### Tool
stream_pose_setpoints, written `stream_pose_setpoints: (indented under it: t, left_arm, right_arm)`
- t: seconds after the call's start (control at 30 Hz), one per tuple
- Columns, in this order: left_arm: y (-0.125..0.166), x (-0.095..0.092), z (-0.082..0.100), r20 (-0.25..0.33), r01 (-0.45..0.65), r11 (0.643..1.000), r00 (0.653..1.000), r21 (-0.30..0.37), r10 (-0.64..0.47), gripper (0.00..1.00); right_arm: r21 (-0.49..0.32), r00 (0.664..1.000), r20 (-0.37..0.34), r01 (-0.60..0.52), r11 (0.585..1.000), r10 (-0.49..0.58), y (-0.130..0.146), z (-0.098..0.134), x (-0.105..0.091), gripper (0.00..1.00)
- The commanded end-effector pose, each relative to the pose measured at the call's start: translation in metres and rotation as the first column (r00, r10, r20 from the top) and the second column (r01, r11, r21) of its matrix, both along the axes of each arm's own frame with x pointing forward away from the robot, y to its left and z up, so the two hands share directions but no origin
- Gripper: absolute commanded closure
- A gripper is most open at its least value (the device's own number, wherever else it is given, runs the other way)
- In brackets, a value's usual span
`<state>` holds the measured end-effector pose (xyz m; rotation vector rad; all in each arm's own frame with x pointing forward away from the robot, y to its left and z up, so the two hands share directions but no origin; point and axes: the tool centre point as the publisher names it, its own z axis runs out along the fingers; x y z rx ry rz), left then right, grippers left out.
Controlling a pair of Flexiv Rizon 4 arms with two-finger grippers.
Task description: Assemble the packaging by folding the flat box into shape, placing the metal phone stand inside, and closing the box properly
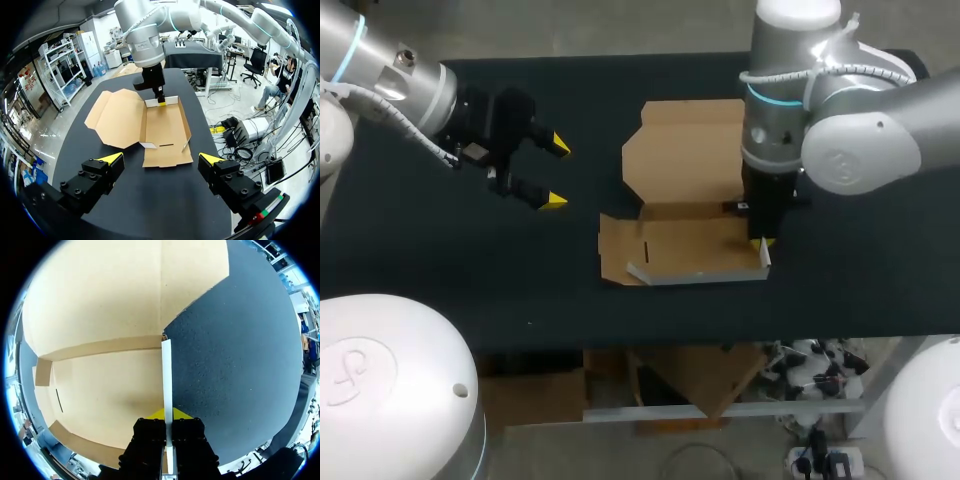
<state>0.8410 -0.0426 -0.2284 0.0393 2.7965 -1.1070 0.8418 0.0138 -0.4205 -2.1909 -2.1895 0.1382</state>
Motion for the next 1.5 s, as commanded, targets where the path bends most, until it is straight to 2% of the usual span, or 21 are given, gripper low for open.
stream_pose_setpoints:
  t: [0.03, 0.83, 0.97, 1.0, 1.07, 1.1, 1.17, 1.2, 1.23, 1.27, 1.3, 1.33, 1.37, 1.4, 1.43, 1.47, 1.5]
  left_arm:
    - [0.0, 0.0, 0.001, -0.002, 0.0, 1.0, 1.0, 0.004, 0.0, 0.0]
    - [0.0, 0.0, 0.001, -0.002, 0.0, 1.0, 1.0, 0.004, 0.0, 0.0]
    - [0.003, -0.008, 0.001, -0.105, -0.142, 0.99, 0.985, -0.017, 0.139, 0.0]
    - [0.004, -0.011, 0.003, -0.139, -0.199, 0.98, 0.971, -0.002, 0.197, 0.0]
    - [0.003, -0.019, 0.004, -0.169, -0.303, 0.953, 0.938, 0.025, 0.303, 0.0]
    - [0.002, -0.022, 0.005, -0.2, -0.361, 0.931, 0.91, 0.053, 0.364, 0.0]
    - [-0.001, -0.027, 0.003, -0.223, -0.484, 0.868, 0.839, 0.111, 0.496, 0.0]
    - [-0.003, -0.03, 0.001, -0.261, -0.539, 0.83, 0.789, 0.142, 0.556, 0.0]
    - [-0.003, -0.033, -0.001, -0.29, -0.553, 0.821, 0.77, 0.141, 0.568, 0.0]
    - [-0.003, -0.036, -0.003, -0.293, -0.593, 0.788, 0.734, 0.164, 0.613, 0.0]
    - [-0.006, -0.036, -0.007, -0.293, -0.648, 0.732, 0.673, 0.21, 0.679, 0.0]
    - [-0.007, -0.038, -0.009, -0.328, -0.644, 0.739, 0.667, 0.197, 0.669, 0.0]
    - [-0.008, -0.039, -0.013, -0.334, -0.712, 0.658, 0.576, 0.244, 0.746, 0.0]
    - [-0.008, -0.039, -0.015, -0.34, -0.73, 0.633, 0.544, 0.258, 0.767, 0.0]
    - [-0.007, -0.038, -0.018, -0.416, -0.735, 0.623, 0.495, 0.268, 0.763, 0.0]
    - [-0.007, -0.037, -0.021, -0.418, -0.757, 0.586, 0.45, 0.29, 0.789, 0.0]
    - [-0.009, -0.037, -0.025, -0.395, -0.793, 0.524, 0.393, 0.312, 0.83, 0.0]
  right_arm:
    - [-0.001, 1.0, 0.0, 0.001, 1.0, -0.001, 0.001, -0.001, 0.0, 1.0]
    - [-0.001, 1.0, 0.0, 0.001, 1.0, -0.001, 0.001, -0.001, 0.0, 1.0]
    - [-0.001, 1.0, 0.0, 0.001, 1.0, -0.001, 0.001, -0.001, 0.0, 1.0]
    - [-0.001, 1.0, 0.0, 0.001, 1.0, -0.001, 0.001, -0.001, 0.0, 1.0]
    - [-0.001, 1.0, 0.0, 0.001, 1.0, -0.001, 0.001, -0.001, 0.0, 1.0]
    - [-0.001, 1.0, 0.0, 0.001, 1.0, -0.001, 0.001, -0.001, 0.0, 1.0]
    - [-0.001, 1.0, 0.0, 0.001, 1.0, -0.001, 0.001, -0.001, 0.0, 1.0]
    - [-0.001, 1.0, 0.0, 0.001, 1.0, -0.001, 0.001, -0.001, 0.0, 1.0]
    - [-0.001, 1.0, 0.0, 0.001, 1.0, -0.001, 0.001, -0.001, 0.0, 1.0]
    - [-0.001, 1.0, 0.0, 0.001, 1.0, -0.001, 0.001, -0.001, 0.0, 1.0]
    - [-0.001, 1.0, 0.0, 0.001, 1.0, -0.001, 0.001, -0.001, 0.0, 1.0]
    - [-0.001, 1.0, 0.0, 0.001, 1.0, -0.001, 0.001, -0.001, 0.0, 1.0]
    - [-0.001, 1.0, 0.0, 0.001, 1.0, -0.001, 0.001, -0.001, 0.0, 1.0]
    - [-0.001, 1.0, 0.0, 0.001, 1.0, -0.001, 0.001, -0.001, 0.0, 1.0]
    - [-0.001, 1.0, 0.0, 0.001, 1.0, -0.001, 0.001, -0.001, 0.0, 1.0]
    - [-0.001, 1.0, 0.0, 0.001, 1.0, -0.001, 0.001, -0.001, 0.0, 1.0]
    - [-0.001, 1.0, 0.0, 0.001, 1.0, -0.001, 0.001, -0.001, 0.0, 1.0]
